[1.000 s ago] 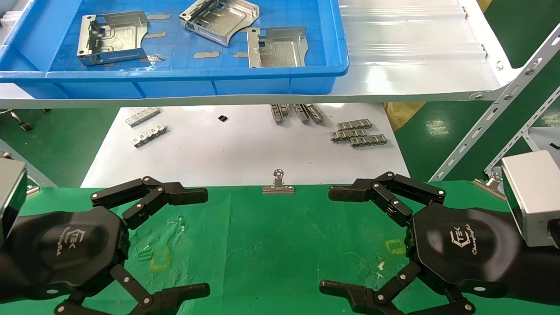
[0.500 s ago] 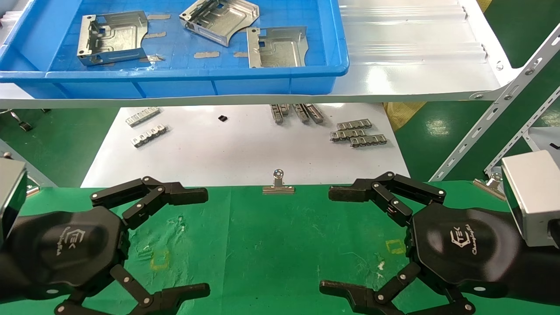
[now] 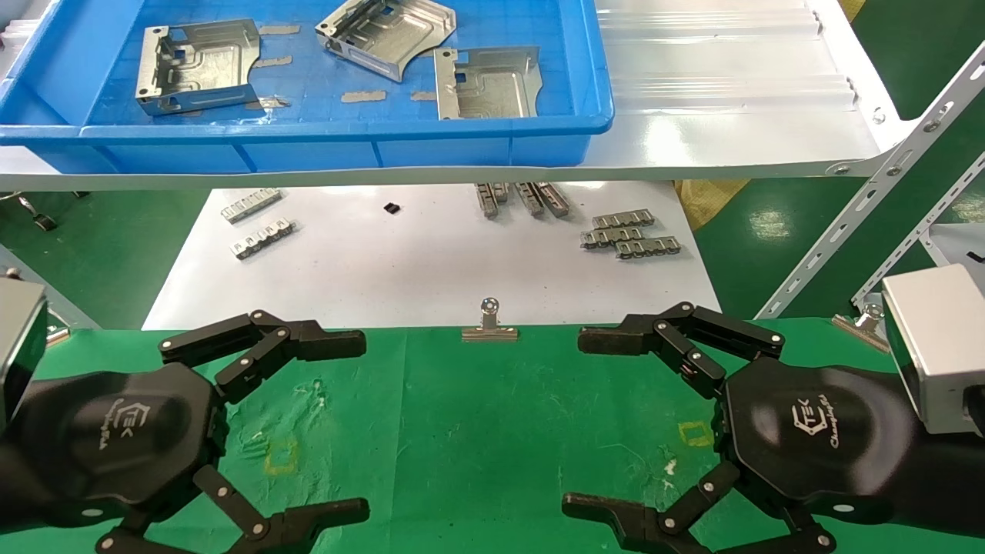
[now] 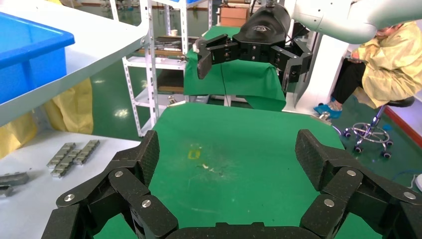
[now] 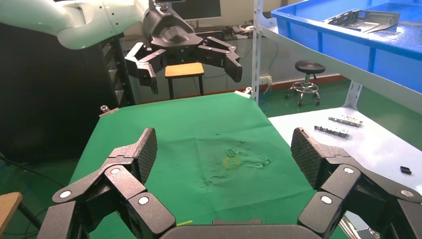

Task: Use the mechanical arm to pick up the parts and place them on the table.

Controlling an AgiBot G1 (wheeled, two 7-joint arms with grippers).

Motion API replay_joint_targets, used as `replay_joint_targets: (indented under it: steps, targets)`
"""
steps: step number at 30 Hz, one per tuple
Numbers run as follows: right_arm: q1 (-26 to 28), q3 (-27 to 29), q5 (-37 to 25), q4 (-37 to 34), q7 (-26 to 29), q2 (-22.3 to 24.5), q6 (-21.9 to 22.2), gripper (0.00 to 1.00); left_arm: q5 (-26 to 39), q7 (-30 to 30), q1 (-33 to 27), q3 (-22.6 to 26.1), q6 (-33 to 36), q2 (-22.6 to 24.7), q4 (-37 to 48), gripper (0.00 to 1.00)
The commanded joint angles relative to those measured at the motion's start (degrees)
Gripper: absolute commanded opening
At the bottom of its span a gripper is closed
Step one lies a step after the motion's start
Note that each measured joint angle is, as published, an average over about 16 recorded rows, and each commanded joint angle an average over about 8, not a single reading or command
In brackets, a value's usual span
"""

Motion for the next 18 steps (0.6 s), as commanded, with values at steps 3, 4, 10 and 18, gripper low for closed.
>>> replay_joint_targets:
  steps: [3,4,10,18]
  targets:
    - [0.0,0.0,0.0,0.0,0.0,0.0,0.0,1.0,0.0,0.0,0.0,0.0,0.0,0.0,0.0,1.0]
    - [0.0,0.0,0.0,0.0,0.0,0.0,0.0,0.91,0.0,0.0,0.0,0.0,0.0,0.0,0.0,1.0]
    - [0.0,0.0,0.0,0.0,0.0,0.0,0.0,0.16,0.0,0.0,0.0,0.0,0.0,0.0,0.0,1.0]
    - [0.0,0.0,0.0,0.0,0.0,0.0,0.0,0.0,0.0,0.0,0.0,0.0,0.0,0.0,0.0,1.0]
